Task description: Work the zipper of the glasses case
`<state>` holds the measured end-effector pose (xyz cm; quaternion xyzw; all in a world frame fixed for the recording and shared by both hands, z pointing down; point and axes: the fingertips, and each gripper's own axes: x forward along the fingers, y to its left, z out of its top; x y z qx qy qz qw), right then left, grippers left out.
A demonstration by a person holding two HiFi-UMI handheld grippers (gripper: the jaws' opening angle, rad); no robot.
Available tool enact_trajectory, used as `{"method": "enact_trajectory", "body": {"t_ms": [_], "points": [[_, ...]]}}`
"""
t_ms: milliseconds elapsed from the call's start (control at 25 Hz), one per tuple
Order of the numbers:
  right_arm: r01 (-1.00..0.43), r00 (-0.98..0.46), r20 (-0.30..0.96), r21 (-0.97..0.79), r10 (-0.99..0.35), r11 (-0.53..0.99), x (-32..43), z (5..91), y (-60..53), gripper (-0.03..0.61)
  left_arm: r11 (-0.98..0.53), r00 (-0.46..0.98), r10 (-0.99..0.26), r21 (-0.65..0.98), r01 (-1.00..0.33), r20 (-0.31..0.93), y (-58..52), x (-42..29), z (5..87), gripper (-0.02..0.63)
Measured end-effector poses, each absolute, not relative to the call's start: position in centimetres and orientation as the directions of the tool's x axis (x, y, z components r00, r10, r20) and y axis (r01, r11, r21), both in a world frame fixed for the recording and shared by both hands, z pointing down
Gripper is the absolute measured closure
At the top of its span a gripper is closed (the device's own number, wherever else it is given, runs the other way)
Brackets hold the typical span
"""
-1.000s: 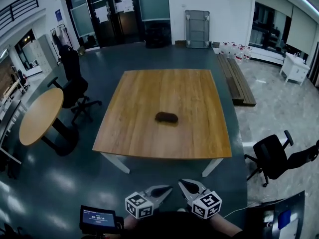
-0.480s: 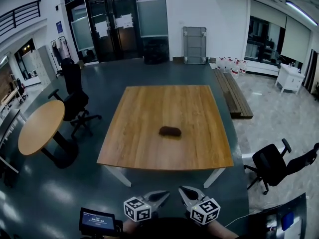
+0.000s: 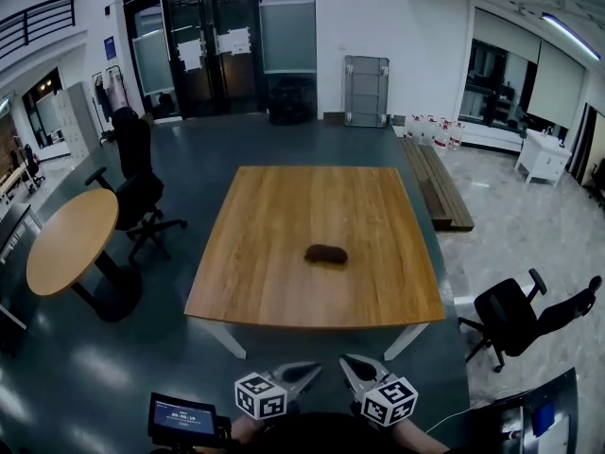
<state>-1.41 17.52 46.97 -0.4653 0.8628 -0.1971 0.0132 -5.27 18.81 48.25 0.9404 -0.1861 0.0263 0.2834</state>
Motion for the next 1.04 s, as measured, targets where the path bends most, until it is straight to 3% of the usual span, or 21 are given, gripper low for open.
{"method": "enact_trajectory", "body": {"t_ms": [1040], "points": [[-0.803, -0.562, 0.170, -0.349, -0.810, 0.483, -1.97, 47.33, 16.91, 0.572, -0.780, 0.938, -0.299, 0.521, -0.347, 0.177, 18.49, -5.25, 48.56, 0.612]]}}
